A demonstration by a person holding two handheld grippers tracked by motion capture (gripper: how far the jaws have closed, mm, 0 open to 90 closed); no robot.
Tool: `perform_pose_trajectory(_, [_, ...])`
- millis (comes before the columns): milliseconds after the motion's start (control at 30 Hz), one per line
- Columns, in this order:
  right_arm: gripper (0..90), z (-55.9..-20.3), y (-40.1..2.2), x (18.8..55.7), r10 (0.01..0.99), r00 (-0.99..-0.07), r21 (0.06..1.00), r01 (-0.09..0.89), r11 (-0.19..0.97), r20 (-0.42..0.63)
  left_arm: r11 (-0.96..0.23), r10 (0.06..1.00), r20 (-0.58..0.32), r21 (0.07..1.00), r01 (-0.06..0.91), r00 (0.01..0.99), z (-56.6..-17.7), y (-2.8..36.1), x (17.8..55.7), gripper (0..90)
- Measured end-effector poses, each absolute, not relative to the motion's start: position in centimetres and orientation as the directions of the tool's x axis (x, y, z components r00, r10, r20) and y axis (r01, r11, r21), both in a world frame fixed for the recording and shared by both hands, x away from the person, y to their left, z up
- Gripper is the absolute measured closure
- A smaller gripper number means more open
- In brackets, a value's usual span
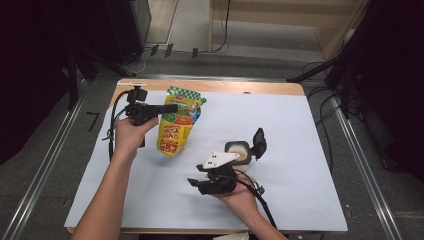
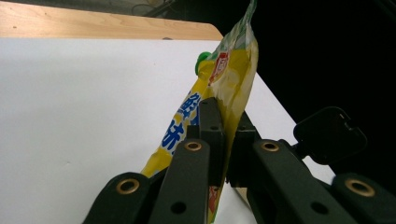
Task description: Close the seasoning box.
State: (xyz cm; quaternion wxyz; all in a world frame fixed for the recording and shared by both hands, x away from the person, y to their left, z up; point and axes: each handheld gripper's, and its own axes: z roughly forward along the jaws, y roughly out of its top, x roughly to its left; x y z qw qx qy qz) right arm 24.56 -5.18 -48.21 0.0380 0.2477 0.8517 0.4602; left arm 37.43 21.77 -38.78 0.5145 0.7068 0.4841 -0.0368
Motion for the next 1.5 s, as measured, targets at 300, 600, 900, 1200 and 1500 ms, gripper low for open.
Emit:
perform_pose_trajectory(300, [47.5, -48.0, -5.2, 24.6, 0.451, -0.877, 0.808, 0.384, 0.448, 0.167, -0.014, 0.645, -0.543, 0.695, 0.719, 0.537, -38.8, 22.3, 36.3, 87.6])
perform_pose_trajectory(600, [47.5, -47.8, -5.1, 24.8, 0.445, -0.881, 0.81, 0.377, 0.448, 0.164, -0.041, 0.65, -0.517, 0.708, 0.705, 0.557, -38.6, 22.6, 35.1, 86.5])
perform_pose_trajectory(900, [47.5, -47.6, -5.1, 24.9, 0.445, -0.881, 0.812, 0.375, 0.447, 0.162, -0.049, 0.651, -0.51, 0.712, 0.701, 0.563, -38.2, 23.1, 33.8, 84.1])
perform_pose_trajectory(1200, [47.5, -47.7, -5.1, 24.9, 0.445, -0.881, 0.811, 0.377, 0.448, 0.164, -0.05, 0.645, -0.496, 0.732, 0.68, 0.582, -37.6, 23.5, 33.3, 82.3])
perform_pose_trajectory(1500, [47.5, -47.7, -5.1, 24.9, 0.445, -0.881, 0.81, 0.376, 0.45, 0.162, -0.073, 0.647, -0.482, 0.733, 0.677, 0.591, -37.3, 23.4, 33.0, 77.1])
